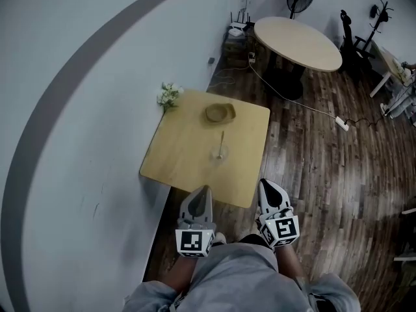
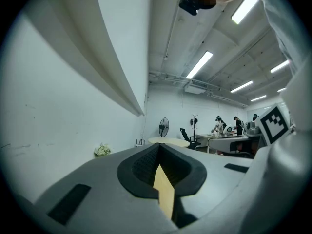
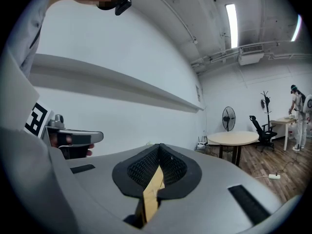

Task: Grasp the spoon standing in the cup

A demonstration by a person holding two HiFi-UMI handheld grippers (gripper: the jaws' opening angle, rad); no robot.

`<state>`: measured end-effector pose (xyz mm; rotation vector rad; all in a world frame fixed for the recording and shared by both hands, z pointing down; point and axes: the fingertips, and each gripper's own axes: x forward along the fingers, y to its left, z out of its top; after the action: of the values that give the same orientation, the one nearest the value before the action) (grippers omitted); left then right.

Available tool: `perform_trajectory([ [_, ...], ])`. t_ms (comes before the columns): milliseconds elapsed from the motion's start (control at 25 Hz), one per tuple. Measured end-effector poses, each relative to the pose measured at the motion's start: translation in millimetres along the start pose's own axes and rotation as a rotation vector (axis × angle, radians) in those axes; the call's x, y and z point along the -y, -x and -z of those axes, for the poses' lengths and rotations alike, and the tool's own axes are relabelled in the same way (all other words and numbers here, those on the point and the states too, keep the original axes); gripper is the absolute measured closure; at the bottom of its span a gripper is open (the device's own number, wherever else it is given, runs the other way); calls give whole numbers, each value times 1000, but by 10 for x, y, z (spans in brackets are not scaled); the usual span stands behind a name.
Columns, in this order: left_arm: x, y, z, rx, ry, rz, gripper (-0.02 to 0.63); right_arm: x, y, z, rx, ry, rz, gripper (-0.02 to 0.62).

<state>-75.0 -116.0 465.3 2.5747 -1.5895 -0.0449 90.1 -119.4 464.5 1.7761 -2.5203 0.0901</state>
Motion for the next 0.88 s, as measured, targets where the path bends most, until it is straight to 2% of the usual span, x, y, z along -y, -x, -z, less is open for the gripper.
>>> perform_trajectory([
  [240,-169,-177,135,-26,16,-16,604,73,-327,148,-39,-15,-19,595],
  [560,-360,-564,148,-34,7,-95,604,285,-957,307,-72,-30,-113,595],
  [600,-380,-628,152,-33,4,-100,604,323,-1053,345,-74,-37,-119,568],
  [640,-408,-694,155,-32,3,-106,604,352,-1156,398,-79,-44,-129,503],
  [880,-546,-1038,127,-16,5,-153,604,441,-1742,836,-184,-68,-222,483],
])
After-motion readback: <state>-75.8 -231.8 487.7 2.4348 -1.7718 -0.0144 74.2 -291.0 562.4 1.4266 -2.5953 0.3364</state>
